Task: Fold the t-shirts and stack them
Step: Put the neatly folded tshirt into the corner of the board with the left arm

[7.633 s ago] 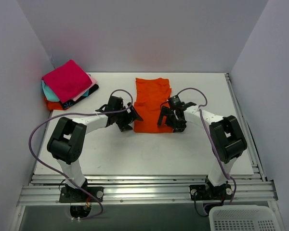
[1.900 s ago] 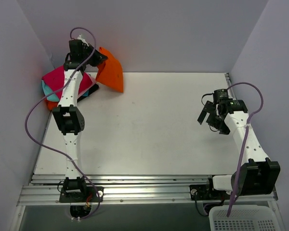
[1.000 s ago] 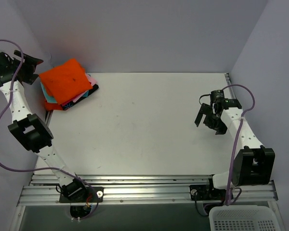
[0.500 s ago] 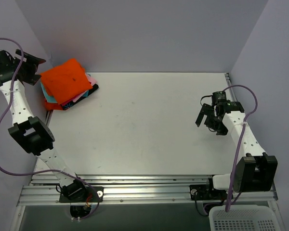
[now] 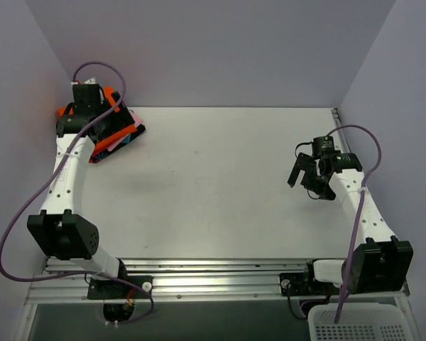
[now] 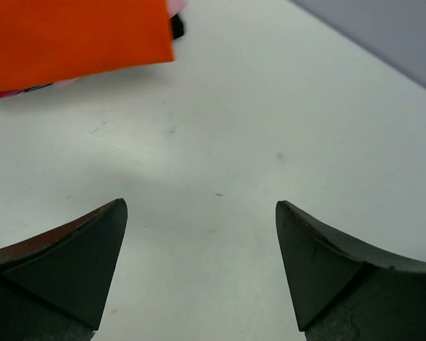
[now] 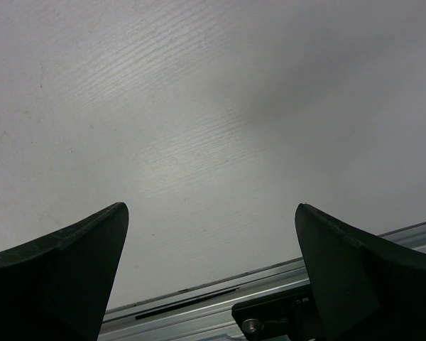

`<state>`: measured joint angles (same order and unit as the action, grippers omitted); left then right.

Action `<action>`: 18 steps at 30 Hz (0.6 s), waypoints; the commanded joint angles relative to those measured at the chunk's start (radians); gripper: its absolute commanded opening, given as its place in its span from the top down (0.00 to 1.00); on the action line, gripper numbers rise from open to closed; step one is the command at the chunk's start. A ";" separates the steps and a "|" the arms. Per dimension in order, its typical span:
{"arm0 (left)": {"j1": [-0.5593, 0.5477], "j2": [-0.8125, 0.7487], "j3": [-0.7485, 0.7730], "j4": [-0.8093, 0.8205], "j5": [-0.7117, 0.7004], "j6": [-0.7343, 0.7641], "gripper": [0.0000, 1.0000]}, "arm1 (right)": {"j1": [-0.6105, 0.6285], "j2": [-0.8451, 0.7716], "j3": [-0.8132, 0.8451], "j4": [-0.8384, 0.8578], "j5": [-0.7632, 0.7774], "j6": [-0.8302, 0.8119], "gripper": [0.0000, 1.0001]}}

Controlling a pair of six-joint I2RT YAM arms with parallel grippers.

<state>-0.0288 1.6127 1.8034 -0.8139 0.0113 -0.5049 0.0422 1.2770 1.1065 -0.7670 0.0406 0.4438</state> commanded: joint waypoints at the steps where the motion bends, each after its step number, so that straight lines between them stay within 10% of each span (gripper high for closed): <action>1: 0.059 -0.063 -0.146 -0.045 -0.145 0.120 0.06 | 0.013 -0.034 0.010 -0.044 0.022 -0.005 0.00; 18: 0.069 -0.191 -0.239 -0.050 -0.099 0.154 0.06 | 0.033 -0.073 0.009 -0.052 0.041 -0.004 0.00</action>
<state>0.0399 1.4418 1.5349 -0.8707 -0.0975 -0.3706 0.0666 1.2293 1.1065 -0.7757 0.0498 0.4438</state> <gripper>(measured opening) 0.941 0.998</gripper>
